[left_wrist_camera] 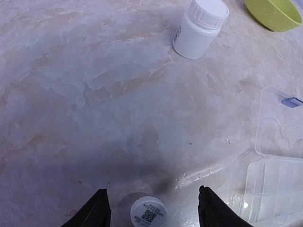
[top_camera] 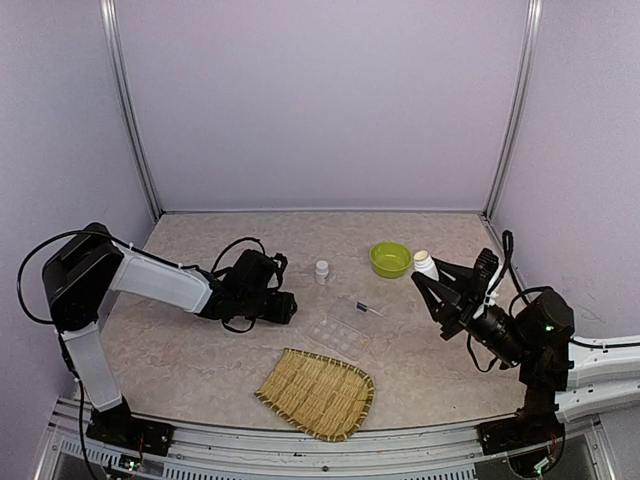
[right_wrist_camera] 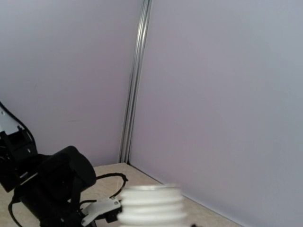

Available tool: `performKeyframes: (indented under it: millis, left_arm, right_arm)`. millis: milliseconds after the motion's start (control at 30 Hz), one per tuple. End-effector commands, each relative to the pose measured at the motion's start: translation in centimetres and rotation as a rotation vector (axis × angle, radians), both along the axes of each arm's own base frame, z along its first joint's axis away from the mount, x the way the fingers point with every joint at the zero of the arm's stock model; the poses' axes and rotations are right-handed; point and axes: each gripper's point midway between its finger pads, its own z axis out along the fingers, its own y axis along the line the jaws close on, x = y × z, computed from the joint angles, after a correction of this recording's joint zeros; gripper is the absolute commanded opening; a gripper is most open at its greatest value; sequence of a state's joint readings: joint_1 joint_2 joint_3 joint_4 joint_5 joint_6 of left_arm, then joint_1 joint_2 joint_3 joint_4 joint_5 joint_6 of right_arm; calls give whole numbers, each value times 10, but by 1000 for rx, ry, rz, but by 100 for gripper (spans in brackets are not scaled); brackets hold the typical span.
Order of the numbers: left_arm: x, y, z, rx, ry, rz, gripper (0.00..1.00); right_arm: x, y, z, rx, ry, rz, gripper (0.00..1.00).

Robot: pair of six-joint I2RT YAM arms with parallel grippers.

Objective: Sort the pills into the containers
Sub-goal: Pick up the lid of the pill bottle from the center of the board.

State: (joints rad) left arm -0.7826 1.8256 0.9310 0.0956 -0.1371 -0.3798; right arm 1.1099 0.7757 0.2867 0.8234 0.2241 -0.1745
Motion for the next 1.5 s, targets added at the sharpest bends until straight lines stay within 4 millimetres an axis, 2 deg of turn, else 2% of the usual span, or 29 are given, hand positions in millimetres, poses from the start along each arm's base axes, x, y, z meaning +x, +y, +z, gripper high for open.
performKeyframes:
  millis: [0, 167, 500, 967, 1267, 1433, 1467]
  left_arm:
    - [1, 1, -10, 91, 10, -13, 61]
    - [2, 4, -15, 142, 9, -9, 60]
    - [-6, -4, -22, 177, 40, -59, 47]
    - [-9, 5, -26, 202, 70, -47, 47]
    - [-9, 11, -25, 200, 79, -38, 33]
    - [-10, 10, -27, 197, 92, -49, 31]
    - [-11, 9, -27, 196, 93, -51, 28]
  right_arm:
    - [3, 0, 10, 16, 1, -9, 26]
    - [3, 0, 11, 10, 5, -10, 26]
    - [4, -1, 9, 3, 8, -20, 26]
    - [4, -1, 10, -10, 9, -20, 26]
    - [3, -3, 10, -8, 8, -20, 26]
    - [2, -5, 11, -7, 8, -22, 25]
    - [2, -6, 12, -4, 8, -24, 25]
